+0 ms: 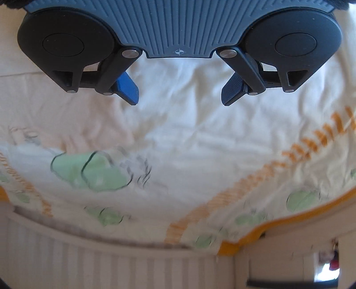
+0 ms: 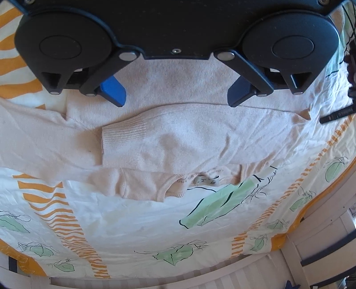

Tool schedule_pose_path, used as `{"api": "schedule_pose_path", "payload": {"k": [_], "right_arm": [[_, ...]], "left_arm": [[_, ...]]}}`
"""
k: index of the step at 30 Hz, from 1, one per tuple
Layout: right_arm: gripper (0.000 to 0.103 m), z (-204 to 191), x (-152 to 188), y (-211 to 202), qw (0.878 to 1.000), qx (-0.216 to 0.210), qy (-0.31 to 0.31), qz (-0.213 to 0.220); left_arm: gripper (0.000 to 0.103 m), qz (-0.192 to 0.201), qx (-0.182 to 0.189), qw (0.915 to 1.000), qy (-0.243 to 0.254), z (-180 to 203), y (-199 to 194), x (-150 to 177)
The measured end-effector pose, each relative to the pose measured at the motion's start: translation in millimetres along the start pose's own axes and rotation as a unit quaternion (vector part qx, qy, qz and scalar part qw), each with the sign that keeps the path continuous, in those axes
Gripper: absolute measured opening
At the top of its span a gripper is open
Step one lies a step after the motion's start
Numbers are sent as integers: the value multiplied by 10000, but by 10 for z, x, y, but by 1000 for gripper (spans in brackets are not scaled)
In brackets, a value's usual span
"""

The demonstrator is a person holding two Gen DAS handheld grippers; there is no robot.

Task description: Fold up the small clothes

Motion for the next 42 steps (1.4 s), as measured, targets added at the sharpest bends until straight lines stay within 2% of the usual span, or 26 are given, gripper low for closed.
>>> {"api": "schedule_pose_path", "payload": {"k": [4,6,8,9,10,11,14,19,25,27,31,36,39,42], "right_arm": [[103,-47,31,32,9999,-89,-76,-63],[103,-55,49,34,9998,-94,-135,-82],[103,-50,52,29,9998,-87,-130,-81],[103,-42,49,27,9999,-91,-100,-74],[103,-36,44,29,9999,-96,-68,-72],[103,-31,39,35,9999,-97,-43,-72],[103,-28,36,46,9999,-96,-32,-80],[103,-5,131,93,9993,38,-145,-338],[103,-106,254,151,9955,164,-841,-415],[103,-133,239,116,9952,124,-899,-376],[103,-86,106,42,9984,-104,-553,-23],[103,229,-63,60,9995,157,-34,283],[103,366,-149,94,9988,250,69,406],[103,415,-235,152,9985,181,153,483]], "left_arm": [[82,8,450,9963,729,375,128,41],[82,-150,585,9940,915,483,239,124],[83,-372,474,9922,1090,489,318,230],[88,-426,432,9919,1116,456,345,266],[94,-411,411,9928,1043,396,348,299],[97,-450,347,9939,945,343,355,313],[98,-600,367,9958,592,242,350,330],[98,-613,364,9958,578,239,327,333],[101,-670,478,9964,212,167,352,344],[101,-646,498,9966,149,158,316,332],[101,-617,508,9967,151,165,236,320],[101,-701,530,9961,124,169,272,315],[101,-765,525,9957,82,168,294,309],[101,-817,529,9953,26,162,312,279]]}}
Point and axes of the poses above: each gripper's, at about its wrist camera, not at the fingertips, and y roughly the way its jaws point, z to its right, x to its underside, the point moved 5 cm from there along y, roughly the way its jaws point, and after that the axes turned 14 degrees about z, right-handed, at the moved point
